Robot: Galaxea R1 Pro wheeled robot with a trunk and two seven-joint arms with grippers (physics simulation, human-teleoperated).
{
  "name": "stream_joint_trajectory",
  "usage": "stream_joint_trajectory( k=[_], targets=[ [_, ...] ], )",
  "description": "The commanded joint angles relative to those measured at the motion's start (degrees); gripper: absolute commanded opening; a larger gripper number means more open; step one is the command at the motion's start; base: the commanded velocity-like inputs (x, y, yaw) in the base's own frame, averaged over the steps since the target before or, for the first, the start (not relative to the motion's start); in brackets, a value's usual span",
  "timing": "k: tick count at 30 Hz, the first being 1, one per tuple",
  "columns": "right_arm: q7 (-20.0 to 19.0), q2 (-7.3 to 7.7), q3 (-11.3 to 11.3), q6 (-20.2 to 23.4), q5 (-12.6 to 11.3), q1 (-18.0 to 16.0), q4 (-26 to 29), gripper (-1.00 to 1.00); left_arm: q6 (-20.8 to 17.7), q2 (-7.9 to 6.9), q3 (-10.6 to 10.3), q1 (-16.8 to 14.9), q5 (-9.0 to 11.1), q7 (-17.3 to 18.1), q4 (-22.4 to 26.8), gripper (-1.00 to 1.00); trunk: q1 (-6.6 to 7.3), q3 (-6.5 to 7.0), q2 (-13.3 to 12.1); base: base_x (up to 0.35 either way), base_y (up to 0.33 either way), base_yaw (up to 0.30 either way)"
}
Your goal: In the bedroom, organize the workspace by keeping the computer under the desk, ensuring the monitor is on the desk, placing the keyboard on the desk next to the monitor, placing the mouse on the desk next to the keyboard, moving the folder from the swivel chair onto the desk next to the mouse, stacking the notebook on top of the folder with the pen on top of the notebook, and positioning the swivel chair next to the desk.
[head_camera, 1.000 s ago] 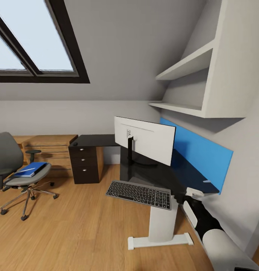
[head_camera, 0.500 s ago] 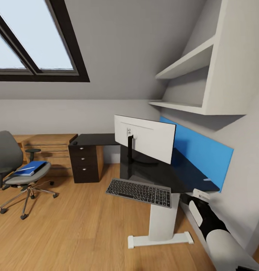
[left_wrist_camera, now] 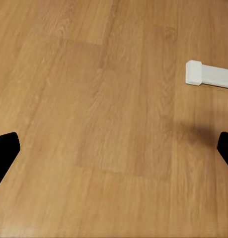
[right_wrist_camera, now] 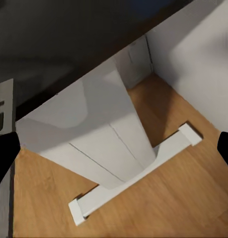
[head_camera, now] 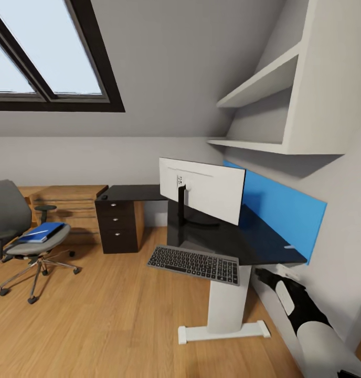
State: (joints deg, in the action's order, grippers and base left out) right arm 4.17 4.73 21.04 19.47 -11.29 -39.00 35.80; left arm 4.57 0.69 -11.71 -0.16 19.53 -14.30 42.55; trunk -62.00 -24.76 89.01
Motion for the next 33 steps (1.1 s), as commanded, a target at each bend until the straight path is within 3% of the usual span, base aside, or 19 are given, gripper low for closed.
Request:
stream_joint_trajectory(
  k=[1,6,14,18,21,25,29,33],
  targets=[
    [-0.7,0.29,0.3,0.4,-0.6,0.0,0.1,1.0,0.3,-0.05,-0.1,0.0,0.6,-0.4,0.0,1.0,-0.23,-0.24,0.4,0.0,0.0,0.0],
    [-5.1,1.41,1.1,1.8,-1.6,0.0,0.0,1.0,0.2,-0.07,2.5,0.0,0.6,-0.3,0.1,1.0,-1.32,-1.14,2.5,0.0,0.0,0.0],
    [-14.0,2.56,1.5,5.0,-7.3,0.0,0.0,1.0,0.0,-0.08,6.2,0.0,0.6,0.2,1.5,1.0,-3.08,-2.57,5.7,0.0,0.0,0.0],
    [-19.5,4.06,1.5,6.5,-8.7,0.1,0.0,1.0,0.0,-0.08,6.7,0.0,0.6,0.1,1.8,1.0,-3.96,-3.29,7.3,0.0,0.0,0.0],
    [-26.3,5.28,1.5,8.3,-9.8,0.1,-0.1,1.0,0.0,-0.08,6.8,0.0,0.5,0.1,2.0,1.0,-4.62,-3.83,8.5,0.0,0.0,0.0],
    [-31.4,6.31,1.5,10.0,-10.4,0.1,-0.2,1.0,0.0,-0.08,6.9,0.0,0.5,0.1,2.0,1.0,-5.5,-4.55,10.1,0.0,0.0,0.0],
    [-34.1,7.33,1.6,10.8,-11.1,0.2,-0.2,1.0,0.1,-0.08,6.9,0.0,0.5,0.1,2.1,1.0,-6.16,-5.09,11.3,0.0,0.0,0.0],
    [-34.4,7.48,1.7,11.0,-11.5,0.2,-0.2,1.0,0.1,-0.06,6.9,0.0,0.5,0.2,2.1,1.0,-6.16,-5.09,11.3,0.0,0.0,0.0]
  ],
)
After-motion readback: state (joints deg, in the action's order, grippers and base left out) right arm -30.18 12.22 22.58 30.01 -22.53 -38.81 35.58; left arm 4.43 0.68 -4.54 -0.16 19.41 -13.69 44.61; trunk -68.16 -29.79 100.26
